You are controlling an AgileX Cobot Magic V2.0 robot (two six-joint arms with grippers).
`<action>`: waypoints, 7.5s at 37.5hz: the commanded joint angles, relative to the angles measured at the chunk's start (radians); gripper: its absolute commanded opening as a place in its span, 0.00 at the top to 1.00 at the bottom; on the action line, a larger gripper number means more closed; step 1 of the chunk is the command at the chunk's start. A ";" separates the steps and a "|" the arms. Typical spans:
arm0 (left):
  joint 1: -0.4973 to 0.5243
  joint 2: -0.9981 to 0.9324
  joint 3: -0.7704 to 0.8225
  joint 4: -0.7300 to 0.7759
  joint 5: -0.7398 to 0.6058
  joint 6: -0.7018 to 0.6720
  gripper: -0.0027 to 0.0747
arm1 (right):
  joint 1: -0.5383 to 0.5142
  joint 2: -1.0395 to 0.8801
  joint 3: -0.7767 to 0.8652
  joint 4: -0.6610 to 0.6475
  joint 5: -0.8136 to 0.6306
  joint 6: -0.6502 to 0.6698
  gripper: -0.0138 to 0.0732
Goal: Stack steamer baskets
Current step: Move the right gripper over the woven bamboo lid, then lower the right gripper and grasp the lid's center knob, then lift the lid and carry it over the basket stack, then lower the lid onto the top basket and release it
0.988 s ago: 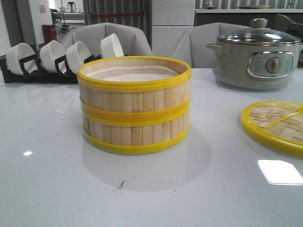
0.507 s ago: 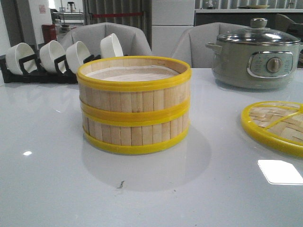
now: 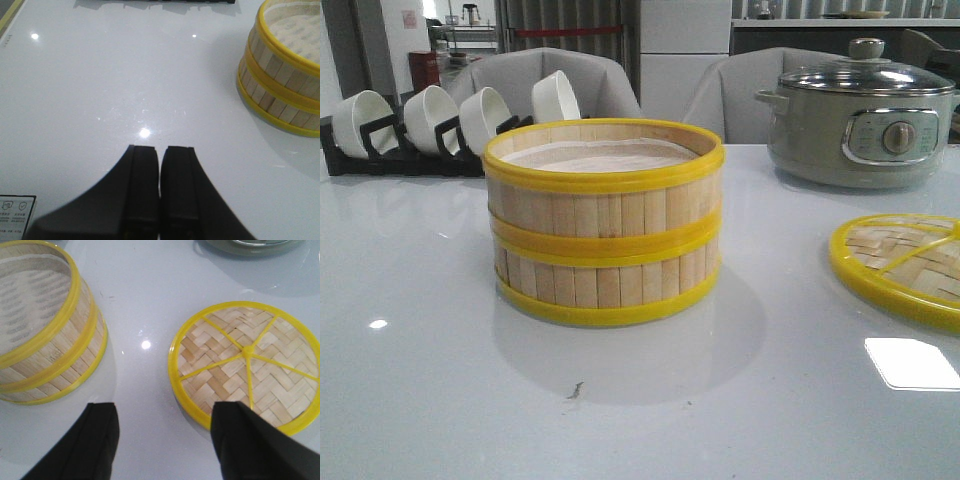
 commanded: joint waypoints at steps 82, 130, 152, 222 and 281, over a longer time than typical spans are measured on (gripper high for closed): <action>0.002 0.003 -0.029 -0.001 -0.087 -0.009 0.85 | -0.185 0.657 -0.470 -0.014 0.183 -0.014 0.47; 0.002 0.003 -0.029 -0.001 -0.087 -0.009 0.85 | -0.235 0.861 -0.602 -0.015 0.163 -0.057 0.47; 0.002 0.003 -0.029 -0.001 -0.087 -0.009 0.85 | -0.235 0.878 -0.616 -0.015 0.178 -0.057 0.47; 0.002 0.003 -0.029 -0.001 -0.087 -0.009 0.85 | 0.235 0.965 -1.445 0.047 0.548 -0.057 0.78; 0.002 0.003 -0.029 -0.001 -0.087 -0.009 0.85 | 0.391 1.169 -1.480 0.002 0.516 -0.064 0.78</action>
